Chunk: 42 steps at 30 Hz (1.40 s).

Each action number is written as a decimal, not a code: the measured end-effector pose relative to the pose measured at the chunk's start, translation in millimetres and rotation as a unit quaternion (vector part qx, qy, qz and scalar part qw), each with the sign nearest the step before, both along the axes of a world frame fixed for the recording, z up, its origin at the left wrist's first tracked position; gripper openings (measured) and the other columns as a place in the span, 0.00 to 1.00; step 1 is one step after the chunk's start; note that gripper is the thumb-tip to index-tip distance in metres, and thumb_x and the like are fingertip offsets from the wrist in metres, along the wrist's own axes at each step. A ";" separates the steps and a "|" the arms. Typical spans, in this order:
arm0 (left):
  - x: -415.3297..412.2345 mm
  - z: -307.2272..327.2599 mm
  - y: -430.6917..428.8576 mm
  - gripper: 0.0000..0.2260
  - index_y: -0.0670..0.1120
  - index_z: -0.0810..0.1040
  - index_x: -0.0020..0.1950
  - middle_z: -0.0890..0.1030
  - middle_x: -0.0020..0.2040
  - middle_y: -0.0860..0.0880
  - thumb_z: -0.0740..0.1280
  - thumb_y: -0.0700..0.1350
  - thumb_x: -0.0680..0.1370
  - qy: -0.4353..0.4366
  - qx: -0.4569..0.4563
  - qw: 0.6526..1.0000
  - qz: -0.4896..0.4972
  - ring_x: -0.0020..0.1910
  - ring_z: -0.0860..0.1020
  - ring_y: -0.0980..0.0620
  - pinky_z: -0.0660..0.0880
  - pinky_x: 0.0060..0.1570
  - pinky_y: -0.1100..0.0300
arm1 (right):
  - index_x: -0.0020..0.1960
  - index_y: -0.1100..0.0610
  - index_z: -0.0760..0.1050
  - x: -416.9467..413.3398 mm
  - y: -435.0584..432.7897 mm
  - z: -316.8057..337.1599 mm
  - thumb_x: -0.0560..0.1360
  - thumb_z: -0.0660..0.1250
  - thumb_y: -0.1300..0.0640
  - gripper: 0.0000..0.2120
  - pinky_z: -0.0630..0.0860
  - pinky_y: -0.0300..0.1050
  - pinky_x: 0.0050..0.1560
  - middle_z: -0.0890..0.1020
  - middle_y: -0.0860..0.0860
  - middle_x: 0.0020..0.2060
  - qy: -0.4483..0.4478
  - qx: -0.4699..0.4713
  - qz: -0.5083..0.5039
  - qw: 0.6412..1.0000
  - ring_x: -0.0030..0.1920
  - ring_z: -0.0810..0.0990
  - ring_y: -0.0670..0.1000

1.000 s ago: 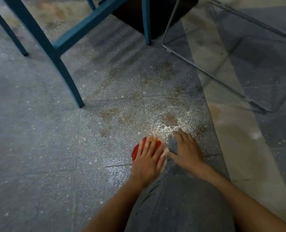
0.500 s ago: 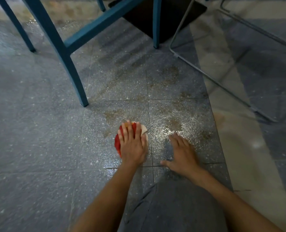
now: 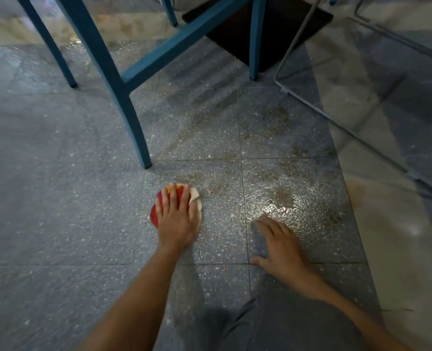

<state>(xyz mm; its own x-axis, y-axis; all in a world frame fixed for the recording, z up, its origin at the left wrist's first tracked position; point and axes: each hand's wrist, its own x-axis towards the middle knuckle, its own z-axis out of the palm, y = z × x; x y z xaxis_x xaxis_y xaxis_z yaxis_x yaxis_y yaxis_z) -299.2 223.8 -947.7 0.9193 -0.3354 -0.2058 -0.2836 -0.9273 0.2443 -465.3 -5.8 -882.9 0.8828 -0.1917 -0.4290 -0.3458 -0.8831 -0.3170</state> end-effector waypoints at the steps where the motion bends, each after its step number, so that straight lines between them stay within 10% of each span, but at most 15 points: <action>1: 10.9 1.8 -18.8 0.28 0.54 0.48 0.89 0.44 0.89 0.43 0.45 0.60 0.89 0.012 -0.002 0.999 0.032 0.87 0.39 0.39 0.41 0.85 0.37 | 0.84 0.49 0.50 2.6 2.2 -0.8 0.72 0.74 0.37 0.50 0.54 0.54 0.81 0.48 0.49 0.84 -0.005 0.002 0.003 1.000 0.82 0.50 0.53; 12: -49.2 -19.6 23.3 0.27 0.59 0.50 0.88 0.46 0.89 0.51 0.50 0.60 0.89 -0.030 -0.018 0.963 -0.266 0.88 0.45 0.45 0.48 0.84 0.40 | 0.83 0.44 0.47 6.7 -15.4 -8.5 0.71 0.73 0.33 0.51 0.55 0.54 0.81 0.48 0.44 0.83 -0.022 -0.006 -0.042 0.999 0.81 0.51 0.52; 22: 68.9 0.2 -52.5 0.29 0.54 0.43 0.88 0.40 0.88 0.44 0.43 0.61 0.89 0.038 -0.012 0.998 0.044 0.86 0.36 0.38 0.37 0.84 0.37 | 0.84 0.47 0.50 -18.4 -25.9 -11.2 0.71 0.73 0.34 0.51 0.56 0.53 0.81 0.50 0.45 0.83 -0.019 -0.007 -0.068 0.997 0.82 0.51 0.51; 33: -73.0 -15.2 11.2 0.27 0.58 0.52 0.88 0.48 0.89 0.51 0.50 0.60 0.89 -0.018 -0.023 0.965 -0.262 0.88 0.48 0.43 0.49 0.85 0.40 | 0.83 0.45 0.50 -18.8 -42.5 0.7 0.71 0.75 0.36 0.51 0.57 0.52 0.81 0.51 0.45 0.83 -0.031 0.000 -0.122 0.992 0.81 0.52 0.52; 42: 37.0 1.3 -6.3 0.28 0.55 0.49 0.89 0.45 0.89 0.45 0.45 0.61 0.89 0.011 -0.002 0.999 -0.031 0.87 0.39 0.41 0.42 0.85 0.38 | 0.83 0.46 0.51 -23.9 -47.9 8.8 0.72 0.74 0.36 0.49 0.56 0.52 0.81 0.49 0.45 0.83 -0.017 0.000 -0.127 0.992 0.82 0.51 0.51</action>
<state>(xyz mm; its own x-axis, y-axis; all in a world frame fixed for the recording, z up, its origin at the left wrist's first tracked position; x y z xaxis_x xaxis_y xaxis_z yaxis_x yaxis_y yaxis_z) -262.2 217.5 -946.4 0.8919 -0.3926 -0.2245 -0.3348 -0.9069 0.2558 -489.3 -53.7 -874.2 0.8202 -0.4100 -0.3990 -0.5462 -0.7686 -0.3329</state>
